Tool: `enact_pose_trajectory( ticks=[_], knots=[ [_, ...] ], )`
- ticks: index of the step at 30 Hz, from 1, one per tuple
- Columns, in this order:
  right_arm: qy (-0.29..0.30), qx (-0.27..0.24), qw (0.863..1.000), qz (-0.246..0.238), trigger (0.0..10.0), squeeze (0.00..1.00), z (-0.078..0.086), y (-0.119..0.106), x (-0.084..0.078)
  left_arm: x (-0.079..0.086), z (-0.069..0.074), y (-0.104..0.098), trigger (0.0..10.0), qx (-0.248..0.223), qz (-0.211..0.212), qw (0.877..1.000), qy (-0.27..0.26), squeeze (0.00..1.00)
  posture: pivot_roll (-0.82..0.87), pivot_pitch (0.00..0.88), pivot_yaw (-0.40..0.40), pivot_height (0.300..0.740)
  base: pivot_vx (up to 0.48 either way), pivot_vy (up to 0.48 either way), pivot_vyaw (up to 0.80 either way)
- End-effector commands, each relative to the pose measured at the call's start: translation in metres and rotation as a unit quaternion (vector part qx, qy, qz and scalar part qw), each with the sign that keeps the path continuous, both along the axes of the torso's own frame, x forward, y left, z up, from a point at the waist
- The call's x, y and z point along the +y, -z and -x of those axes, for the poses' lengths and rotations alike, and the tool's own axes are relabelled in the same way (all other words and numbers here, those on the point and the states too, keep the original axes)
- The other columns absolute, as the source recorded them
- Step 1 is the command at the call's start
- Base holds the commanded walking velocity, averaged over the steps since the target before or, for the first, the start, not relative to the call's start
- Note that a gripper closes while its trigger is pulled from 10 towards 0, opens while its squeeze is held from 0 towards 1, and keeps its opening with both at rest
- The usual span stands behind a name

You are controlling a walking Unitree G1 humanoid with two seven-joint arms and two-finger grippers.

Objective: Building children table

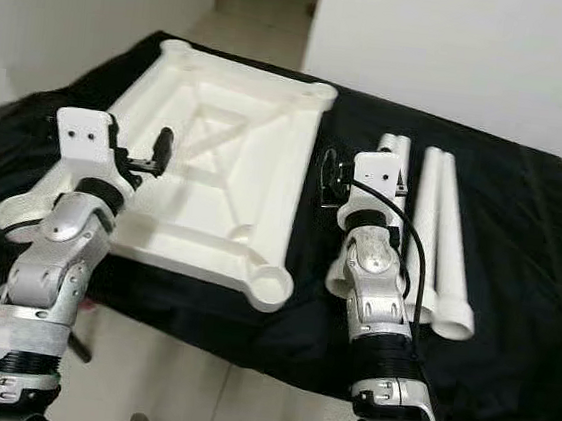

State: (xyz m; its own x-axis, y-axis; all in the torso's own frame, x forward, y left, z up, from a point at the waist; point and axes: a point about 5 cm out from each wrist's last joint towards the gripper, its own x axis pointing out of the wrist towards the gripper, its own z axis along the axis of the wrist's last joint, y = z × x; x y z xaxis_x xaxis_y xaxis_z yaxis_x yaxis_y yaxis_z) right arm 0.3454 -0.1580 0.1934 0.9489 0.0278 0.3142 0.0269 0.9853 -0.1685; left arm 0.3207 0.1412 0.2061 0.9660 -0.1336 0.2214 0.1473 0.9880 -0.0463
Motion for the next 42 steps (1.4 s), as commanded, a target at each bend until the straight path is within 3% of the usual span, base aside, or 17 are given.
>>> enact_pose_trajectory(
  ticks=[1,26,42],
  knots=[
    [0.002,0.005,1.0,0.001,10.0,0.0,-0.0008,0.0001,-0.0018,-0.0007,0.0002,0.0001,10.0,0.003,0.001,1.0,0.0,0.0,0.17,0.011,-0.066,0.74,0.0,0.0,-0.8],
    [-0.008,-0.004,1.0,0.007,10.0,0.0,-0.0011,-0.0039,-0.0009,0.0013,-0.002,-0.0008,10.0,0.001,0.012,1.0,-0.006,0.0,0.17,0.0,-0.075,0.74,0.0,0.0,-0.8],
    [-0.013,-0.012,1.0,0.011,10.0,0.0,-0.001,-0.005,0.002,0.0031,-0.0009,-0.0058,10.0,-0.02,-0.007,1.0,-0.005,0.0,0.17,0.0,-0.074,0.74,0.0,0.0,0.0]
  ],
)
